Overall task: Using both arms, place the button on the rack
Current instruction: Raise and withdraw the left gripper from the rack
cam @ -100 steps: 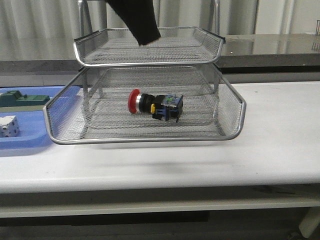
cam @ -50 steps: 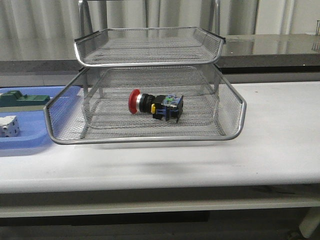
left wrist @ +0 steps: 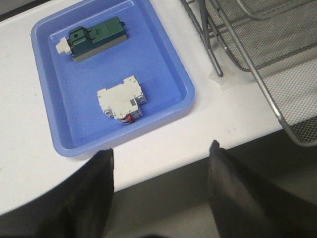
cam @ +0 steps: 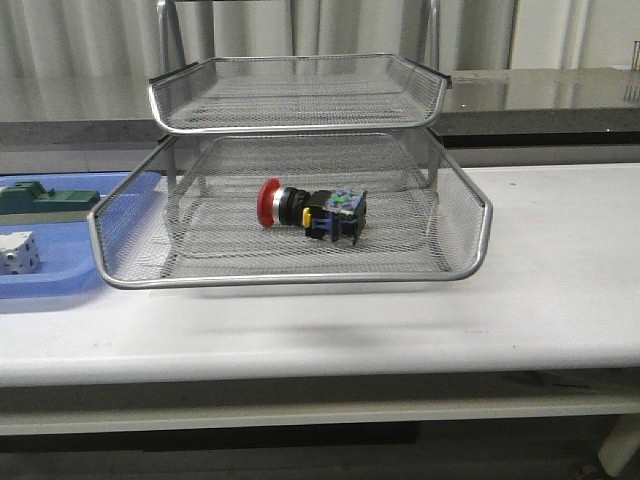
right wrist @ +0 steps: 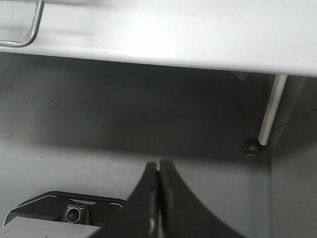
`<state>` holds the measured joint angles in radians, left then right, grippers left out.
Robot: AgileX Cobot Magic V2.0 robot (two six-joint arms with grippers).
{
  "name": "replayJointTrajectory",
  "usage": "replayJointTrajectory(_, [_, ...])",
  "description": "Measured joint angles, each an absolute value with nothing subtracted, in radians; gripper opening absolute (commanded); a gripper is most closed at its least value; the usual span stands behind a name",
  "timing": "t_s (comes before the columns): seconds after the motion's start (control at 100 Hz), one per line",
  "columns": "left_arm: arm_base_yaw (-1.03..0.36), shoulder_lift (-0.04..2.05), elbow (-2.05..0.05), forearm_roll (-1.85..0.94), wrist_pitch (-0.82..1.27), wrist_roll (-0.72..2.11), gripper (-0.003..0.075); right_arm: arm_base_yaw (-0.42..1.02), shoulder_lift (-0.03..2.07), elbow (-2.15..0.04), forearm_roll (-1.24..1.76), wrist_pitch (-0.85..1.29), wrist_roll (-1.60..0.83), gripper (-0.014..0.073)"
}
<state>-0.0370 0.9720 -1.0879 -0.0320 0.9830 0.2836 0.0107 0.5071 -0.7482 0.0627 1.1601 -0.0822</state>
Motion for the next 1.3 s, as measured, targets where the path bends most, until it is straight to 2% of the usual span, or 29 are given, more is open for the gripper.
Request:
replayJointTrajectory(0.15, [-0.036,0.804,-0.892,-0.037,0.911,0.241,0.0403,0.011,0.507,-0.748,0.063,1.16,-0.082,-0.0069])
replayJointTrajectory(0.29, [-0.036,0.681,-0.77,-0.037,0.893,0.215,0.0351,0.011,0.507,-0.748,0.063,1.16,-0.082,-0.0069])
replayJointTrajectory(0.55, [-0.036,0.549,-0.664,-0.045,0.915,0.185,0.0167,0.011,0.507,-0.748,0.063,1.16,-0.082,-0.0069])
replayJointTrajectory(0.76, [-0.036,0.508,-0.629,-0.049,0.94,0.165,-0.0019,0.011,0.507,-0.748,0.063,1.16,-0.082,-0.0069])
replayJointTrajectory(1.3, [-0.036,0.505,-0.618,-0.05,0.95,0.164,-0.0021,0.011,0.507,-0.748,0.063,1.16,-0.082,-0.0069])
